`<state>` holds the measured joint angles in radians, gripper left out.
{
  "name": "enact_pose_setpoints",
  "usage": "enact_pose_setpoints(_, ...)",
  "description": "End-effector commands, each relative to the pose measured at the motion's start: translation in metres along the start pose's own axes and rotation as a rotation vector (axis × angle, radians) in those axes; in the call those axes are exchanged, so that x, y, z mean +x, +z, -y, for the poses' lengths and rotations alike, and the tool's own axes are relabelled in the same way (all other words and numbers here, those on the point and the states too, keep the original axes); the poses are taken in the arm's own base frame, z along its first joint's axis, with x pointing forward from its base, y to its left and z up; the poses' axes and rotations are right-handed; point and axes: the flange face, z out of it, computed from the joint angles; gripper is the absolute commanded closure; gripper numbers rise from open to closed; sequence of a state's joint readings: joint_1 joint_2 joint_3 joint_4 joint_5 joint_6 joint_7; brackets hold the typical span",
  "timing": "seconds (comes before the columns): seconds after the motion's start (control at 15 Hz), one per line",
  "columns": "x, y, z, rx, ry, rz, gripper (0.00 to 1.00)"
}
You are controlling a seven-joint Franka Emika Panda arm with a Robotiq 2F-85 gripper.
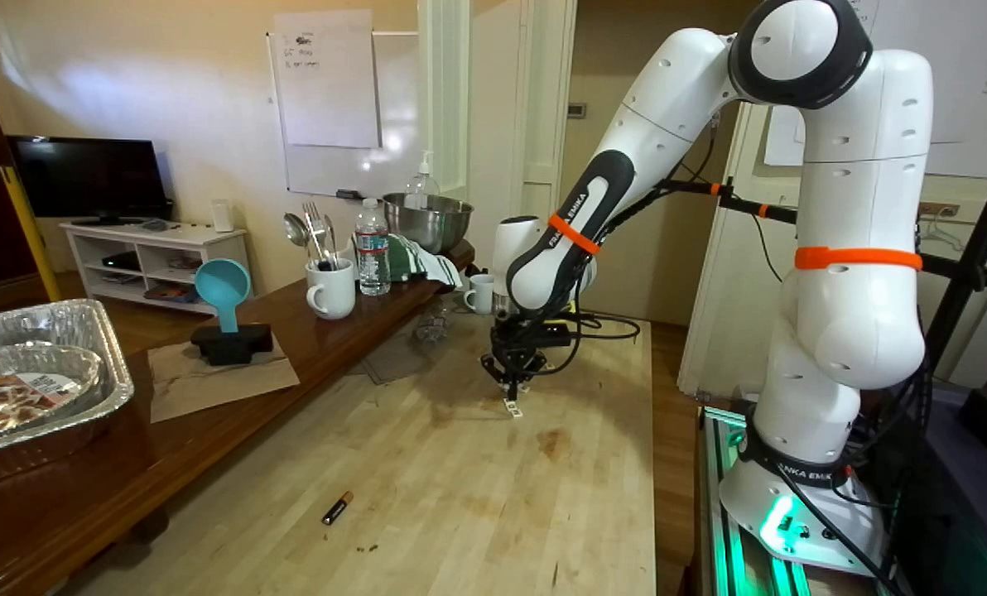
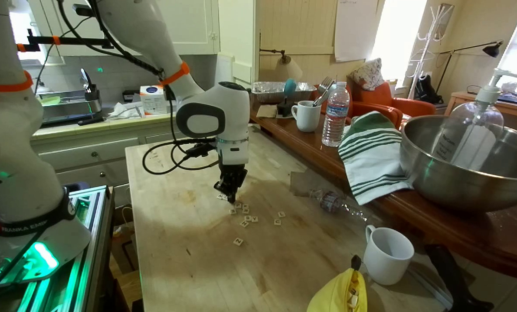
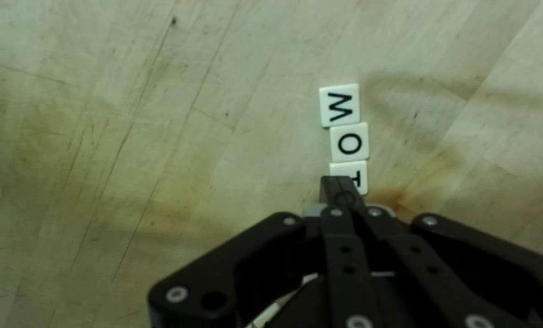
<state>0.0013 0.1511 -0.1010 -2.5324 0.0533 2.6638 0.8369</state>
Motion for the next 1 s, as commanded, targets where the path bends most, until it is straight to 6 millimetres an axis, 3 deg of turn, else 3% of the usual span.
enact_pose_setpoints(0.0, 0.0029, 0.0015, -0.0012, 0.003, 0.007, 0.022, 1.0)
enact_pose_setpoints(0.93, 0.0055, 0.001, -0.0039, 0.005, 0.012, 0.037, 1.0)
